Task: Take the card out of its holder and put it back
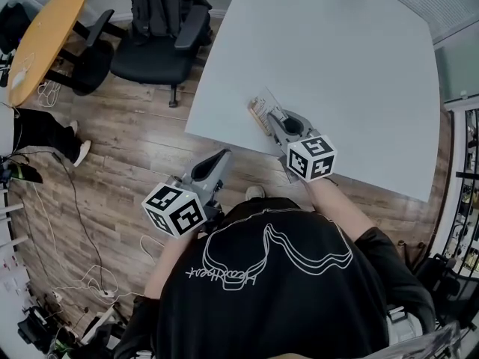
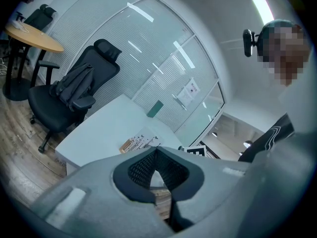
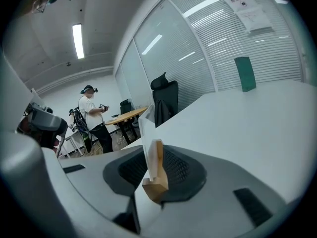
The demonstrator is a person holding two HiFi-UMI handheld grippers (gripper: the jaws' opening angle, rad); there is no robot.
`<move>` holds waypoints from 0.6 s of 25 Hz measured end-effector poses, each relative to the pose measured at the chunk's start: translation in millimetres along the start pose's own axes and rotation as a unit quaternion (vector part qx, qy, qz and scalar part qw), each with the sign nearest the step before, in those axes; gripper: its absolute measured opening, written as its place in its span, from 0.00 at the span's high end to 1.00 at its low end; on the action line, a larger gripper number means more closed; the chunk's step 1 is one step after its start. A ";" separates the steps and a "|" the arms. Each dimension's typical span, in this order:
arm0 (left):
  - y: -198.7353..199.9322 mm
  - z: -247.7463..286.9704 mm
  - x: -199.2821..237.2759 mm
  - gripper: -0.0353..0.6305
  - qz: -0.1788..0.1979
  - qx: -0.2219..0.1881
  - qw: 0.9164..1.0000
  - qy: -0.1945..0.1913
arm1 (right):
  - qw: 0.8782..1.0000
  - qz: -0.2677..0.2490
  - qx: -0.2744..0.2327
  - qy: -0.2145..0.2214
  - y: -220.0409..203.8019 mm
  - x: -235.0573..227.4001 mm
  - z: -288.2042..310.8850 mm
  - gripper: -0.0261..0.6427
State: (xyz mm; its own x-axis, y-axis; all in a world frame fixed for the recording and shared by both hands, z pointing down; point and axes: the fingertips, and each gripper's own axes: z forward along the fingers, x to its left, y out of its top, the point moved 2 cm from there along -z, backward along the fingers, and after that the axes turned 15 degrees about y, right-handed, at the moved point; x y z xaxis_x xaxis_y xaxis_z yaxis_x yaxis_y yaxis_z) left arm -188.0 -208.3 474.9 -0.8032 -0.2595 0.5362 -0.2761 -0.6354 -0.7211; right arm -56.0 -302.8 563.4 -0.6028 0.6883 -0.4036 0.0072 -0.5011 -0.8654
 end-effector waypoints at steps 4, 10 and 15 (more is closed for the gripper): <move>-0.6 0.7 1.6 0.93 -0.005 0.002 1.000 0.000 | 1.000 -0.005 0.002 -0.002 -0.5 1.2 2.7 0.86; -3.2 -1.5 -0.7 0.93 -0.005 0.007 1.000 -0.003 | 1.000 -0.008 0.003 -0.005 1.8 5.6 1.7 0.92; -7.0 0.5 -1.7 0.93 -0.003 0.011 1.000 -0.003 | 1.000 -0.011 0.003 -0.002 0.7 4.4 2.5 0.92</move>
State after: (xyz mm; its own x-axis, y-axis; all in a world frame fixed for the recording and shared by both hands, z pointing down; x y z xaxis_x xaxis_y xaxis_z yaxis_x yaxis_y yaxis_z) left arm -184.5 -203.8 479.3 -0.7988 -0.2598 0.5426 -0.2689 -0.6528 -0.7082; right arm -60.6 -301.4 561.7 -0.6057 0.6968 -0.3841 -0.0105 -0.4897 -0.8718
